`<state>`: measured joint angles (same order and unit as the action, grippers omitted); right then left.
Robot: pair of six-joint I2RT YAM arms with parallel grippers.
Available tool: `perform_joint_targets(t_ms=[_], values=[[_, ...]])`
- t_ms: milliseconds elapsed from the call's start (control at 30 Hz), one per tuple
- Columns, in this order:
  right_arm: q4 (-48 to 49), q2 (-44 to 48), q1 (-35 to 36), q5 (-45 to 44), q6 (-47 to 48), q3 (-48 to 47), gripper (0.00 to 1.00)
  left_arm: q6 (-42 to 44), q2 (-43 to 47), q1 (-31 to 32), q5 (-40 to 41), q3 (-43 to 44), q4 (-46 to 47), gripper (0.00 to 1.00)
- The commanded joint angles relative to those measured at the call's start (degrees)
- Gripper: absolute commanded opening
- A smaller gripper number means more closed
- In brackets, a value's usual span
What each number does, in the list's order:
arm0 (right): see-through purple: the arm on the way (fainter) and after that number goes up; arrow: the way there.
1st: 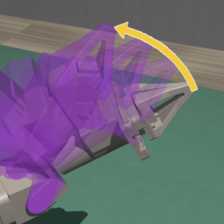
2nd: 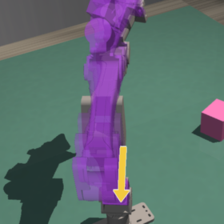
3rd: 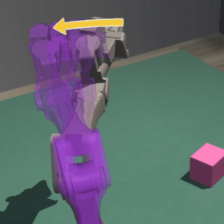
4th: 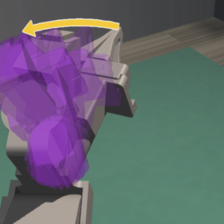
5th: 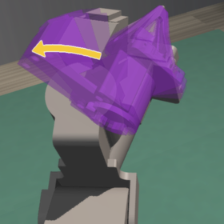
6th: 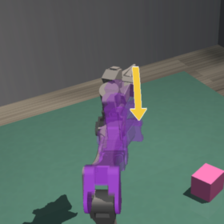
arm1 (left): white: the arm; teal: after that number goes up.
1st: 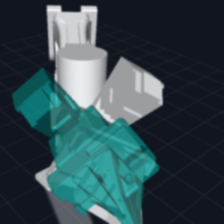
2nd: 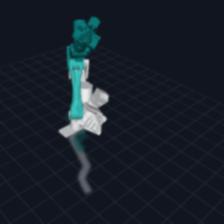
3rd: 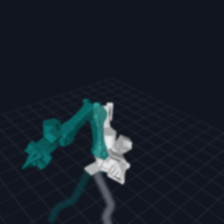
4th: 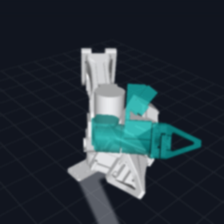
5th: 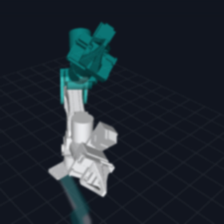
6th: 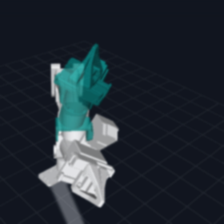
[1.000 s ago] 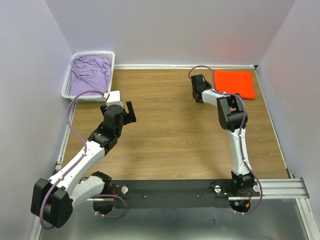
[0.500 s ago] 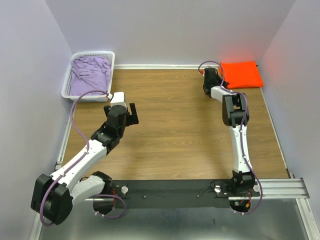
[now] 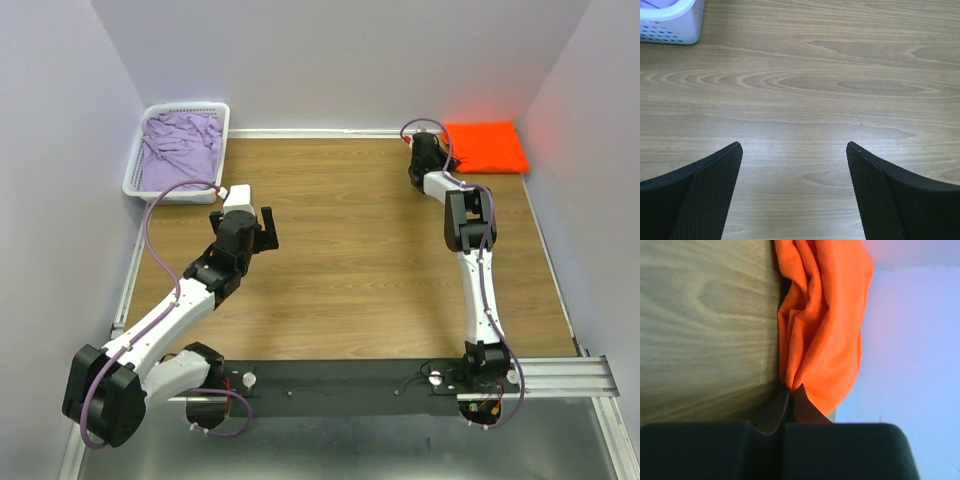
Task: Fold and stack the t-shirts
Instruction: Neatly place the folded tshirt to the corner
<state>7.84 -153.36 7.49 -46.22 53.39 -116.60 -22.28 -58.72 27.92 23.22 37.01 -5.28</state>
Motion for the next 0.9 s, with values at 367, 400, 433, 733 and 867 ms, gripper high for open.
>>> perform_joint_targets(t_ms=[367, 400, 433, 733, 867], values=[[-5.9, -4.6, 3.2, 3.4, -6.0, -2.8, 0.00, -0.1, 0.5, 0.8, 1.3, -0.6, 0.9, 0.92], [-6.0, -4.9, 3.5, 3.3, -6.0, -2.9, 0.01, -0.2, 0.5, 0.9, 1.3, -0.6, 1.0, 0.92], [-6.1, -5.0, 3.9, 3.3, -6.0, -3.2, 0.01, -0.2, 0.5, 0.9, 1.3, -0.5, 0.9, 0.92], [-6.0, -5.5, 2.9, 1.8, -6.1, -3.0, 0.11, -0.1, 0.8, 1.3, 1.4, -0.7, 0.9, 0.92], [-6.0, -5.1, 1.8, 1.8, -6.5, -2.4, 0.10, -0.2, 1.1, 1.6, 1.5, -0.6, 0.9, 0.92]])
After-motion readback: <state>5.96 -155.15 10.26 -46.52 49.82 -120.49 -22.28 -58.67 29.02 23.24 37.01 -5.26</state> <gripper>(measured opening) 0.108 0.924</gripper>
